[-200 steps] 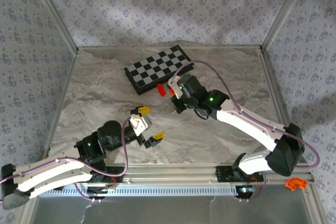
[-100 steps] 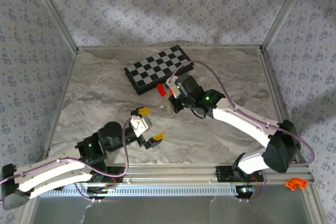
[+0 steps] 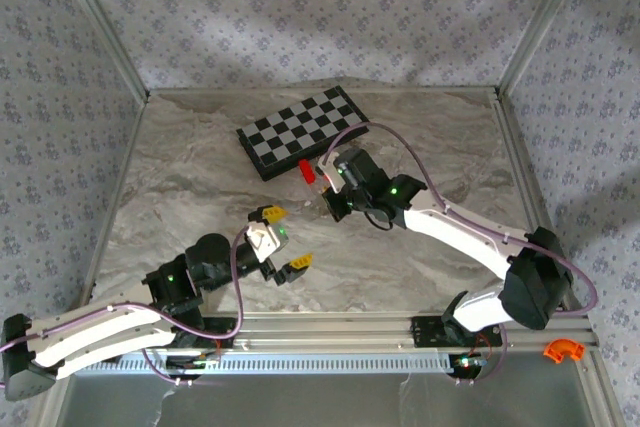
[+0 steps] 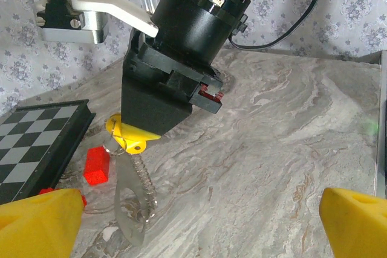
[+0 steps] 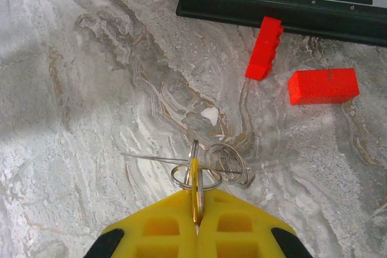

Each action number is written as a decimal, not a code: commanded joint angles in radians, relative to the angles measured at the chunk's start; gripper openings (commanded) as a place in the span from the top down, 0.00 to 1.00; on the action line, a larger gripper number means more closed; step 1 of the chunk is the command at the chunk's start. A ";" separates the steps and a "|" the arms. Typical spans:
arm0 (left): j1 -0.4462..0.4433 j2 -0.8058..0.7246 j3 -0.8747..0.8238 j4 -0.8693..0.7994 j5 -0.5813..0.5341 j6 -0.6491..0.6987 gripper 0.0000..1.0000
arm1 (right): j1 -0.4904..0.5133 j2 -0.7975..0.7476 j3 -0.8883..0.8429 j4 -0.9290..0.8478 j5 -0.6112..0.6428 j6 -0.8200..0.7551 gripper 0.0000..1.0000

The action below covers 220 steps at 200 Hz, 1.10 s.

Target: Put the keys on the keyring

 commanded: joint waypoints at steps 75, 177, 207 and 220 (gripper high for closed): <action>0.000 -0.016 -0.001 0.039 -0.001 0.005 0.00 | -0.007 -0.100 -0.100 -0.025 -0.040 0.072 1.00; 0.002 -0.006 0.000 0.049 0.000 0.007 0.01 | -0.007 -0.219 -0.235 -0.066 -0.054 0.167 1.00; 0.001 -0.003 0.000 0.054 0.003 0.006 0.01 | -0.007 -0.262 -0.278 -0.081 -0.057 0.198 1.00; 0.002 -0.001 0.002 0.053 0.003 0.005 0.00 | -0.006 -0.279 -0.301 -0.083 -0.070 0.219 1.00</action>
